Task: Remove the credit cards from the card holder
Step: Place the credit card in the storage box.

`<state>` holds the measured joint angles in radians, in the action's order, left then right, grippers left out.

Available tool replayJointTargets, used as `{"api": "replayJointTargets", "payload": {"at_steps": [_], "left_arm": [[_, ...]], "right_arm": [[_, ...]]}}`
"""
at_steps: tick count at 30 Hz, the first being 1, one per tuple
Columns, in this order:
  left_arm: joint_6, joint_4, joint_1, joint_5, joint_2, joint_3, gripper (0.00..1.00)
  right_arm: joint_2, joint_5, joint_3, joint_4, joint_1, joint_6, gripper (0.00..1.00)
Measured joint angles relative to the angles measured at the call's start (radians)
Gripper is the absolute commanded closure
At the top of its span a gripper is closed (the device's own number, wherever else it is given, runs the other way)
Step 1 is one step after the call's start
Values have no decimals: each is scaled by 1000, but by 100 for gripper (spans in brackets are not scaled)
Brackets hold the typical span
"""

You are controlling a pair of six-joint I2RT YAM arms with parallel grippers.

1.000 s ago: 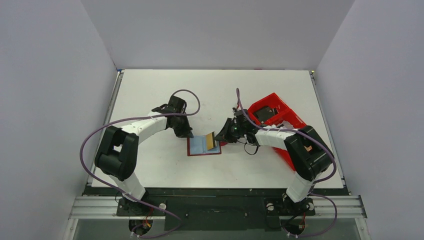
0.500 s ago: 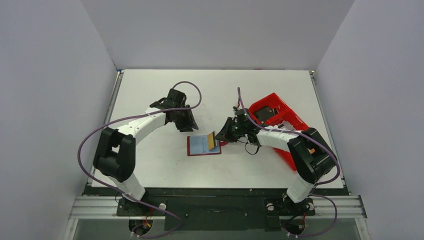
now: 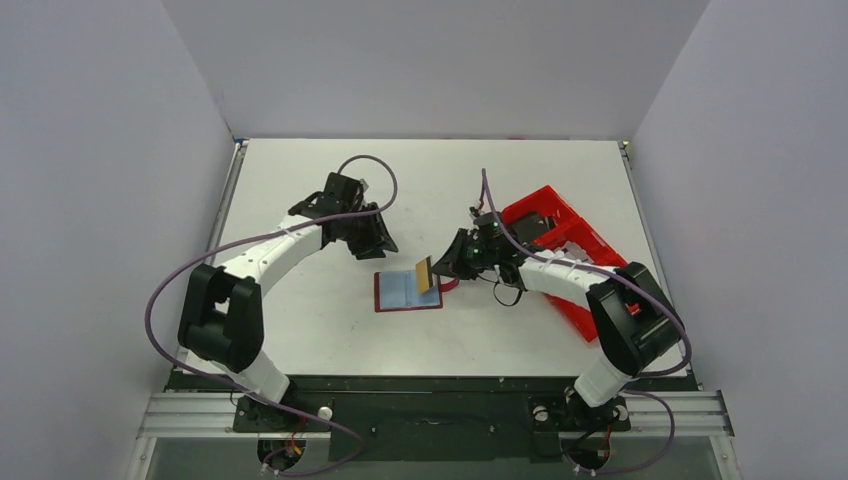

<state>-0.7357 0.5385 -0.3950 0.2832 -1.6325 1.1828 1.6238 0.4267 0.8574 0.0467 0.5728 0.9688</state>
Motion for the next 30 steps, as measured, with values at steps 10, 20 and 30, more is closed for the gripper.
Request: {"api": "replayJointTargets", "payload": {"at_steps": [10, 20, 30], "left_arm": [[-21, -89, 17, 110, 34, -46, 63], [-123, -278, 33, 296, 34, -151, 63], [-280, -565, 55, 450, 44, -245, 63]], "right_arm": [[-58, 5, 5, -19, -14, 3, 100], [-137, 70, 7, 10, -45, 66, 100], [-143, 154, 6, 153, -68, 188, 100]]}}
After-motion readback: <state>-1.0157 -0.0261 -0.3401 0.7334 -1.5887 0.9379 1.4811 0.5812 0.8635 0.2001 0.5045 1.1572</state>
